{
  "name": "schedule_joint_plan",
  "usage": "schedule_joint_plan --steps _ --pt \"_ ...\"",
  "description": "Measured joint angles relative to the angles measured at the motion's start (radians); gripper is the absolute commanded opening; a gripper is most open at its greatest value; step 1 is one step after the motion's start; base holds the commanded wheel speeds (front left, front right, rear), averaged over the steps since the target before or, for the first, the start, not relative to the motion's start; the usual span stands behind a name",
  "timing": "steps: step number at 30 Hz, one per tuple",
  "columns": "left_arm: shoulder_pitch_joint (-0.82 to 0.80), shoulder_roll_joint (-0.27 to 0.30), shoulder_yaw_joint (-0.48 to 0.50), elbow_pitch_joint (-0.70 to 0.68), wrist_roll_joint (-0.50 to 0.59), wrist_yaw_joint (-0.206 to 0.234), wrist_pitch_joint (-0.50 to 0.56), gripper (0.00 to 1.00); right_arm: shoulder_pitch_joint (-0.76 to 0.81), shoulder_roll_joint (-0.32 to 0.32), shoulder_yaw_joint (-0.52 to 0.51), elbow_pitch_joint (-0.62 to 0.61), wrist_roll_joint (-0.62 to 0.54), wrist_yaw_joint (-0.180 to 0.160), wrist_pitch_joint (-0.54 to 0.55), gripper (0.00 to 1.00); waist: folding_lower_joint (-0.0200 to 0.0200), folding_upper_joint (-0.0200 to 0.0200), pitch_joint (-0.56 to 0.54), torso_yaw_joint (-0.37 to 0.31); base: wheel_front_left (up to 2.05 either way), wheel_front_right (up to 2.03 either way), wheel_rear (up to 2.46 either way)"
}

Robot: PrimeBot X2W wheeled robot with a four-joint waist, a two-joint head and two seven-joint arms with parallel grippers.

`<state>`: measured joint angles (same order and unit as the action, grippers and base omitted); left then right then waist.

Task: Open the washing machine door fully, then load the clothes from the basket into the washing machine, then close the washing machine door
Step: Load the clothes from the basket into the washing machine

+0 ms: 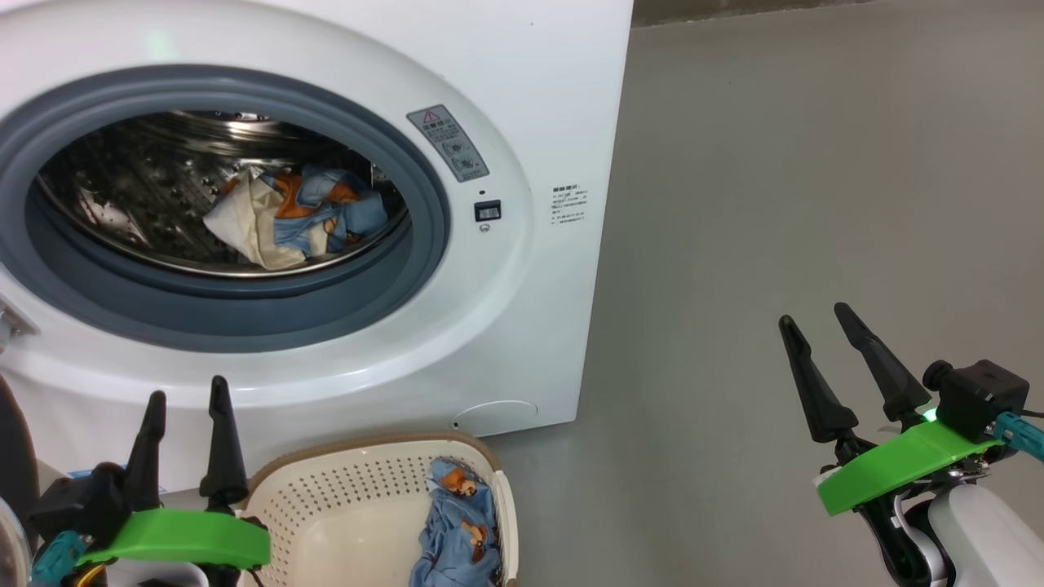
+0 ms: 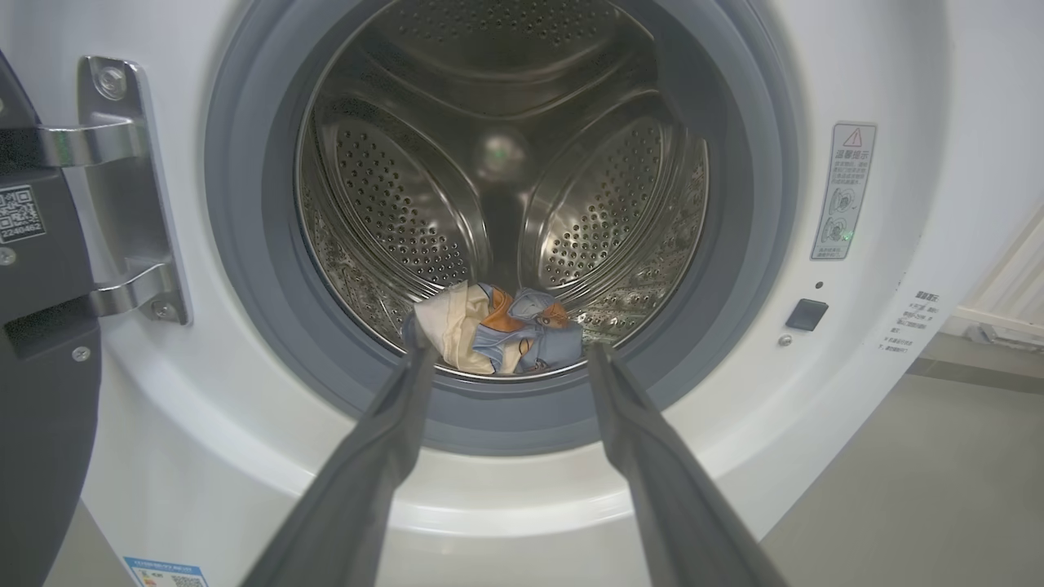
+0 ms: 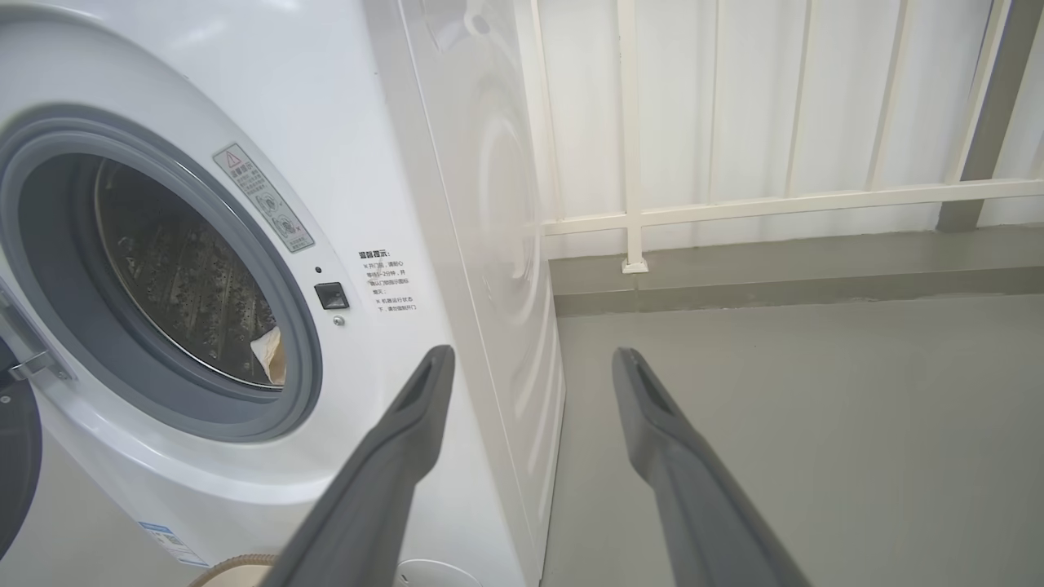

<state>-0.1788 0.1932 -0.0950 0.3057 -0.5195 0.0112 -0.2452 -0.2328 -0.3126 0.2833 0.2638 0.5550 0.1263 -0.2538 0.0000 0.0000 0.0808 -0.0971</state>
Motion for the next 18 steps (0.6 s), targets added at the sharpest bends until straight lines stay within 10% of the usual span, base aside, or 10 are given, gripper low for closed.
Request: schedule_joint_plan --steps 18 --pt "0.0 0.001 -0.007 -0.001 -0.008 0.009 0.008 1.0 0.0 0.0 0.0 0.001 0.0 0.0 0.0 1.0 -0.0001 0.0 0.002 0.006 0.0 0.0 0.0"
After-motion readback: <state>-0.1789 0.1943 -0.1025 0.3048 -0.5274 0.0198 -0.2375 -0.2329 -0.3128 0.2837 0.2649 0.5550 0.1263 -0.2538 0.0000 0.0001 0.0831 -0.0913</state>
